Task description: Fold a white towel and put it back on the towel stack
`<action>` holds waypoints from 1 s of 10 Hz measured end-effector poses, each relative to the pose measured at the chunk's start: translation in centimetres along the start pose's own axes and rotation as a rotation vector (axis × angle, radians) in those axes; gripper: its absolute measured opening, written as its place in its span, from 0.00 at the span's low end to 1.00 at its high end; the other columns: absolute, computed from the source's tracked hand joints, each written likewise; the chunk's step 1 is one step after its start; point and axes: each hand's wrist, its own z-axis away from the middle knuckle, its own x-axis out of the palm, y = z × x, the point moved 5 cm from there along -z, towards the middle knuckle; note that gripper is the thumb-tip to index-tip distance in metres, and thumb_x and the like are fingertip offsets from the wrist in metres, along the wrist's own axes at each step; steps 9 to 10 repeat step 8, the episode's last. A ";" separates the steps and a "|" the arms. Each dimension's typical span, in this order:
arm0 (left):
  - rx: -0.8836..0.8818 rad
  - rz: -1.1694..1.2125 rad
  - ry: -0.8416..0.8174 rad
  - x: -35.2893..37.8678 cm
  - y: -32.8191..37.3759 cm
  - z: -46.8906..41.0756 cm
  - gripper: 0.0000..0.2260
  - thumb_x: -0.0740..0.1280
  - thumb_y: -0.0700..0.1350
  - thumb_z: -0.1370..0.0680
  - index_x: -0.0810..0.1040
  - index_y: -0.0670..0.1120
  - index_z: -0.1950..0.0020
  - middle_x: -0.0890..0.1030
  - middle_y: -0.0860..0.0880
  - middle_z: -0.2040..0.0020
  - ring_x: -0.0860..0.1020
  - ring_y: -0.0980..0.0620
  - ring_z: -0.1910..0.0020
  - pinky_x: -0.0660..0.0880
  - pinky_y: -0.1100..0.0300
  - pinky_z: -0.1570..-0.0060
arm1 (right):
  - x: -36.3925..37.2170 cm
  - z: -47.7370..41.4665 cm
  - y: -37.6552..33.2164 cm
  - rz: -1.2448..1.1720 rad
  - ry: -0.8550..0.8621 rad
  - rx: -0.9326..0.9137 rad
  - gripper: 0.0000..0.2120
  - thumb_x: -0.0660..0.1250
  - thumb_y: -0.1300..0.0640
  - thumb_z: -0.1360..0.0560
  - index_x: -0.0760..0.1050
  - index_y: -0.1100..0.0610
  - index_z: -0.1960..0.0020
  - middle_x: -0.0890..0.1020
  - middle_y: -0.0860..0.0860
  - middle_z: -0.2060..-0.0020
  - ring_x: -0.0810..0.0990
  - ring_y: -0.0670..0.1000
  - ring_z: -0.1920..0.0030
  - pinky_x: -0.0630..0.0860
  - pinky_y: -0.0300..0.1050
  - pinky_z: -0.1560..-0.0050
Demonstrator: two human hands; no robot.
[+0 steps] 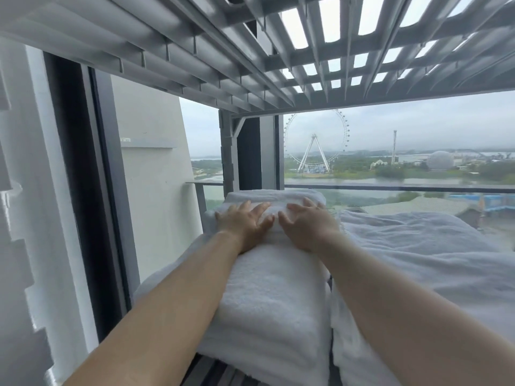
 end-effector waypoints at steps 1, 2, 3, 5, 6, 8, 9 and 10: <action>0.023 -0.035 0.066 -0.9 0.9 1.1 0.24 0.44 0.62 0.22 0.56 0.59 0.27 0.62 0.48 0.26 0.60 0.45 0.28 0.56 0.40 0.32 | -0.9 1.8 -0.3 0.095 -0.003 0.049 0.26 0.44 0.41 0.22 0.59 0.52 0.29 0.58 0.59 0.27 0.60 0.61 0.30 0.63 0.54 0.34; 0.017 0.018 0.109 -2.0 1.4 3.2 0.22 0.48 0.57 0.20 0.59 0.55 0.27 0.63 0.48 0.26 0.61 0.46 0.28 0.57 0.38 0.32 | -2.6 4.0 -0.8 0.097 0.080 0.010 0.21 0.46 0.45 0.21 0.66 0.57 0.36 0.69 0.59 0.37 0.69 0.59 0.37 0.69 0.51 0.45; 0.029 0.055 0.143 -3.0 1.8 5.9 0.22 0.52 0.57 0.21 0.61 0.55 0.28 0.65 0.50 0.27 0.63 0.47 0.29 0.56 0.35 0.33 | -4.4 6.2 -1.5 0.079 0.180 -0.053 0.19 0.50 0.47 0.21 0.69 0.58 0.39 0.74 0.57 0.43 0.74 0.58 0.43 0.71 0.49 0.51; 0.012 0.061 0.180 -5.5 3.2 11.6 0.21 0.53 0.58 0.22 0.64 0.53 0.30 0.68 0.50 0.29 0.66 0.47 0.32 0.55 0.38 0.33 | -6.4 10.8 -2.4 0.053 0.243 -0.118 0.18 0.56 0.48 0.23 0.70 0.56 0.39 0.76 0.54 0.45 0.75 0.56 0.45 0.70 0.47 0.55; -0.008 0.037 0.203 -6.7 4.5 14.2 0.21 0.53 0.58 0.22 0.64 0.53 0.30 0.69 0.50 0.30 0.68 0.47 0.33 0.57 0.39 0.34 | -7.2 13.3 -2.0 0.032 0.264 -0.143 0.18 0.58 0.48 0.24 0.71 0.55 0.39 0.77 0.53 0.46 0.75 0.55 0.46 0.70 0.47 0.57; -0.002 0.035 0.290 -9.4 9.0 19.4 0.21 0.49 0.59 0.21 0.66 0.52 0.33 0.72 0.49 0.33 0.70 0.47 0.35 0.60 0.39 0.34 | -9.7 18.4 0.4 -0.058 0.327 -0.241 0.16 0.60 0.46 0.25 0.72 0.53 0.41 0.77 0.52 0.45 0.74 0.54 0.44 0.70 0.47 0.52; -0.002 0.035 0.290 -9.4 9.0 19.4 0.21 0.49 0.59 0.21 0.66 0.52 0.33 0.72 0.49 0.33 0.70 0.47 0.35 0.60 0.39 0.34 | -9.7 18.4 0.4 -0.058 0.327 -0.241 0.16 0.60 0.46 0.25 0.72 0.53 0.41 0.77 0.52 0.45 0.74 0.54 0.44 0.70 0.47 0.52; -0.002 0.035 0.290 -9.4 9.0 19.4 0.21 0.49 0.59 0.21 0.66 0.52 0.33 0.72 0.49 0.33 0.70 0.47 0.35 0.60 0.39 0.34 | -9.7 18.4 0.4 -0.058 0.327 -0.241 0.16 0.60 0.46 0.25 0.72 0.53 0.41 0.77 0.52 0.45 0.74 0.54 0.44 0.70 0.47 0.52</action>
